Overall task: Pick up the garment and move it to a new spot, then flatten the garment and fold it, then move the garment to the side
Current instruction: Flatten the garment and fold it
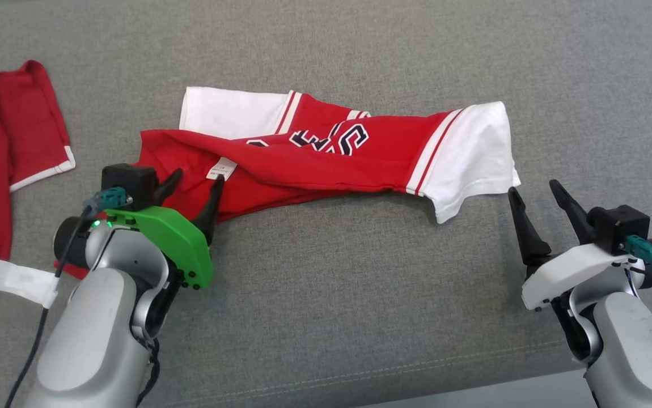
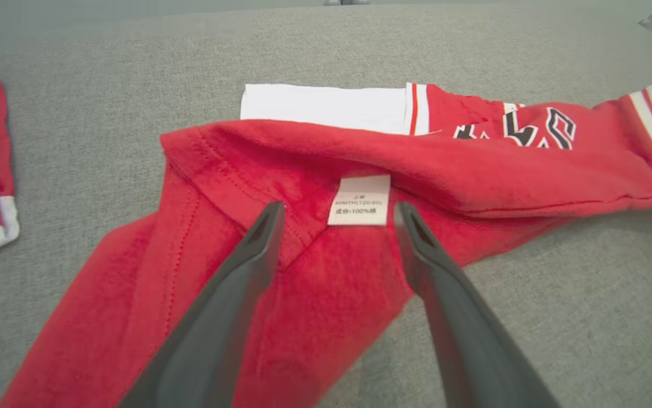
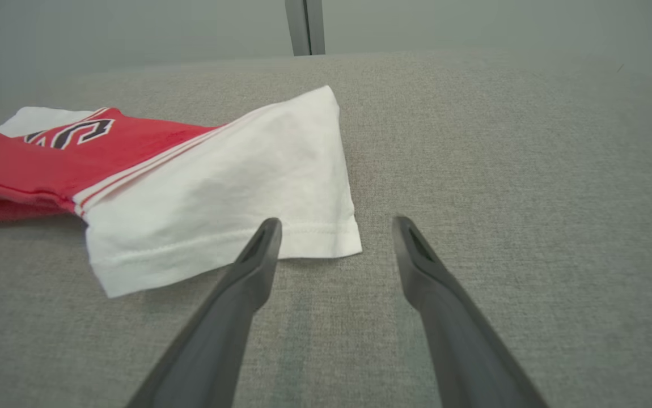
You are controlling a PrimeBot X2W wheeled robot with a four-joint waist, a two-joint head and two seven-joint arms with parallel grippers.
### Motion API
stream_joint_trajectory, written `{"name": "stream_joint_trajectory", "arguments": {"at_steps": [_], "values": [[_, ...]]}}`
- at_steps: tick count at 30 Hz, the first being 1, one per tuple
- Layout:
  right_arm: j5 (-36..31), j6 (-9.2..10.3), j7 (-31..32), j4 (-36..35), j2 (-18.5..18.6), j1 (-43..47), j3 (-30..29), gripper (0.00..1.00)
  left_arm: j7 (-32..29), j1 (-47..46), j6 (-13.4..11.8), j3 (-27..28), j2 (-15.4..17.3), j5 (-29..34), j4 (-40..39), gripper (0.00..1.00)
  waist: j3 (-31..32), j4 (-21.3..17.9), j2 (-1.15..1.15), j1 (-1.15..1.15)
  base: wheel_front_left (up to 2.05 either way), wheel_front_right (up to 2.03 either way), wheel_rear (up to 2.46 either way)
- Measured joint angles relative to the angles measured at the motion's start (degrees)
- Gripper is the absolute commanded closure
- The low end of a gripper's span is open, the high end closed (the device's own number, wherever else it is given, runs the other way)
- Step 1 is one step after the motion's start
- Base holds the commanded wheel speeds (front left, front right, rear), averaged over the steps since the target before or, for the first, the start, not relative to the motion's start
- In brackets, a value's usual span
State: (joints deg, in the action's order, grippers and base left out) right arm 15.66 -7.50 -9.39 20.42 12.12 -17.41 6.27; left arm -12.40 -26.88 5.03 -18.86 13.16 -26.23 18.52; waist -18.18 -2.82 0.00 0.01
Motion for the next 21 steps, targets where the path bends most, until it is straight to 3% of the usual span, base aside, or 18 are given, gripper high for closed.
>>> {"name": "stream_joint_trajectory", "arguments": {"at_steps": [4,14,16,17,18,19,20,21], "values": [[0.6,0.00,-1.1,2.6,0.5,-2.5,0.8,0.00,-1.1,-1.3,-0.6,0.4,0.6,0.1,0.5,0.09,-2.4,-0.1,0.00,0.00,0.00,0.00,0.00],[1.4,0.00,-2.8,8.0,1.2,-7.1,2.4,0.00,-2.2,-2.0,-2.8,1.2,2.1,0.4,-1.4,0.06,-5.8,-0.1,0.00,0.00,0.00,0.00,0.00],[1.7,0.00,-3.0,9.1,1.2,-8.0,2.9,0.00,-2.5,-2.0,-2.9,0.9,2.2,0.4,-1.8,0.11,-6.2,0.0,0.00,0.00,0.00,0.00,0.00],[1.8,0.00,-3.2,9.5,1.3,-8.5,3.1,0.00,-2.7,-2.0,-3.0,0.7,2.2,0.4,-2.0,0.18,-6.3,0.1,0.00,0.00,0.00,0.00,0.00],[1.9,0.00,-3.3,10.0,1.3,-9.0,3.5,0.54,-2.7,-2.0,-3.0,0.5,2.1,0.4,-2.3,0.56,-6.5,0.1,0.00,0.00,0.00,0.00,0.00],[2.1,0.00,-3.3,10.3,1.3,-9.4,3.9,0.88,-2.6,-2.0,-3.0,0.3,2.2,0.4,-2.6,0.85,-6.6,0.1,0.00,0.00,0.00,0.00,0.00],[2.4,0.00,-3.4,10.7,1.3,-9.8,4.3,1.00,-2.6,-2.0,-2.9,0.2,2.2,0.5,-2.9,1.00,-6.7,0.2,0.00,0.00,0.00,0.00,0.00],[2.5,-0.01,-3.5,11.0,1.4,-10.1,4.6,1.00,-2.6,-2.0,-2.9,0.0,2.2,0.7,-3.2,1.00,-6.8,0.1,0.00,0.00,0.00,0.00,0.00]]}}
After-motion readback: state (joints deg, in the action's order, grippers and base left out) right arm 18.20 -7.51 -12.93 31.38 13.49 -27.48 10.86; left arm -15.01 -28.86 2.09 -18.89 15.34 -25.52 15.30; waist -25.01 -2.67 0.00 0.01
